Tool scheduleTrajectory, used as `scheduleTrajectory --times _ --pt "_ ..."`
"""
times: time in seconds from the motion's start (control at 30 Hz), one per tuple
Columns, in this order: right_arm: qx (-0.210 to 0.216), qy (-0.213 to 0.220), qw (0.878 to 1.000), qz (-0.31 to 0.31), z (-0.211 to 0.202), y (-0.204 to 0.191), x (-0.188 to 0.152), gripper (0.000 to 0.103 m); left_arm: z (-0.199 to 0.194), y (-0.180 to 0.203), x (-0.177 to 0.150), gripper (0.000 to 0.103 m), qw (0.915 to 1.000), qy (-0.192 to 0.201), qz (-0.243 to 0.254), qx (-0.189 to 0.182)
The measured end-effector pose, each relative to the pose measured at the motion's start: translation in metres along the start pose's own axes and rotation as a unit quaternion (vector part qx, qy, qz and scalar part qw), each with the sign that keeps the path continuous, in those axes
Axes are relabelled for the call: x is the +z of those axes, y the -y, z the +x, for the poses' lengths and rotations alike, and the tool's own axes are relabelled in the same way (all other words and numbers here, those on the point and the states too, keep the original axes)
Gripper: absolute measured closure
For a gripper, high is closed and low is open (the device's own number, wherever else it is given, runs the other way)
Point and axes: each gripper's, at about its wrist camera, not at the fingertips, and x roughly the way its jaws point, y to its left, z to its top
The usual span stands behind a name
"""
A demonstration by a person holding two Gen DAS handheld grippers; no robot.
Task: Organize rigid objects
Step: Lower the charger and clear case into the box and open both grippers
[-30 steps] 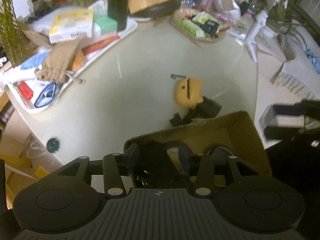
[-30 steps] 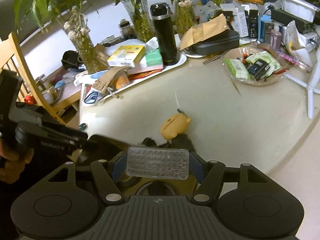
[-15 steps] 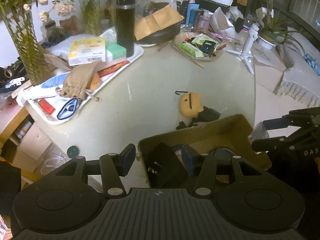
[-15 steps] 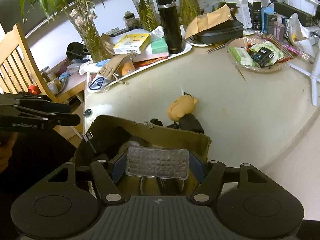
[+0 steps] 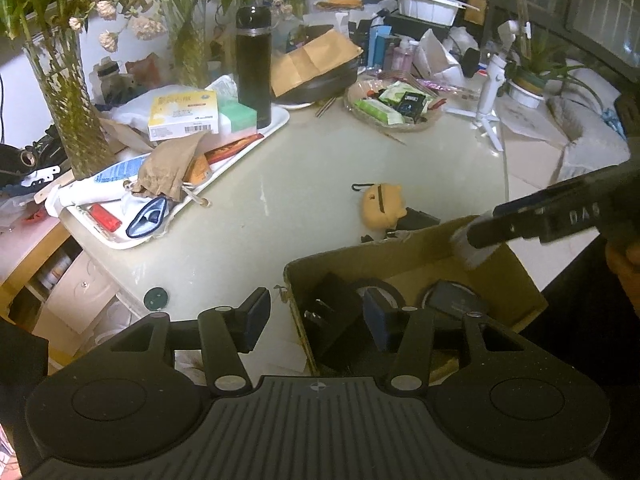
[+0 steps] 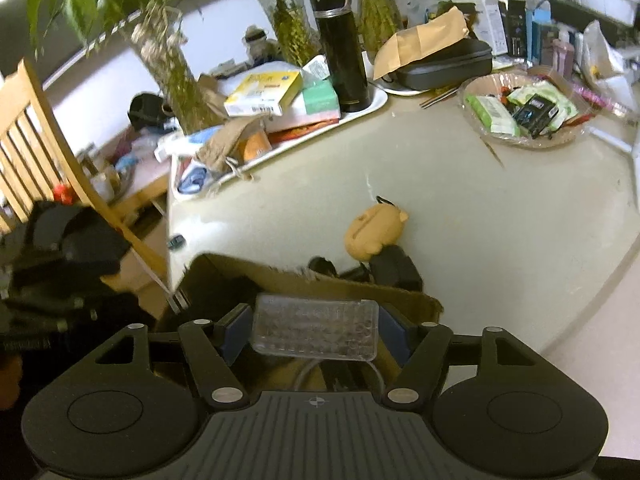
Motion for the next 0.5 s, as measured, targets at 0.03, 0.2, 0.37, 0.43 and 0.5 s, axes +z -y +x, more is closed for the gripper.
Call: scheduleTrajectory --times 0.03,0.2,0.37,0.43,0.5 --pt "-0.001 0.005 1.0 0.005 -0.001 0.001 0.0 0.014 -0.001 -0.001 -0.001 0.048 1.0 0.003 -0.002 0.0" --pt "-0.017 0.011 1.0 0.001 -0.003 0.002 -0.003 0.005 -0.004 -0.003 -0.006 0.036 0.9999 0.01 -0.008 -0.001" --pt "-0.029 0.006 1.0 0.003 -0.006 0.008 -0.011 0.0 -0.002 -0.003 -0.007 0.036 1.0 0.004 -0.007 -0.006" --pt "-0.036 0.004 0.999 0.004 -0.007 0.011 -0.014 0.0 -0.002 -0.002 -0.007 0.036 0.9999 0.005 -0.009 -0.009" --pt "-0.044 0.0 0.999 0.0 -0.008 0.012 -0.018 0.0 -0.001 -0.002 -0.007 0.036 0.9998 0.005 -0.013 -0.012"
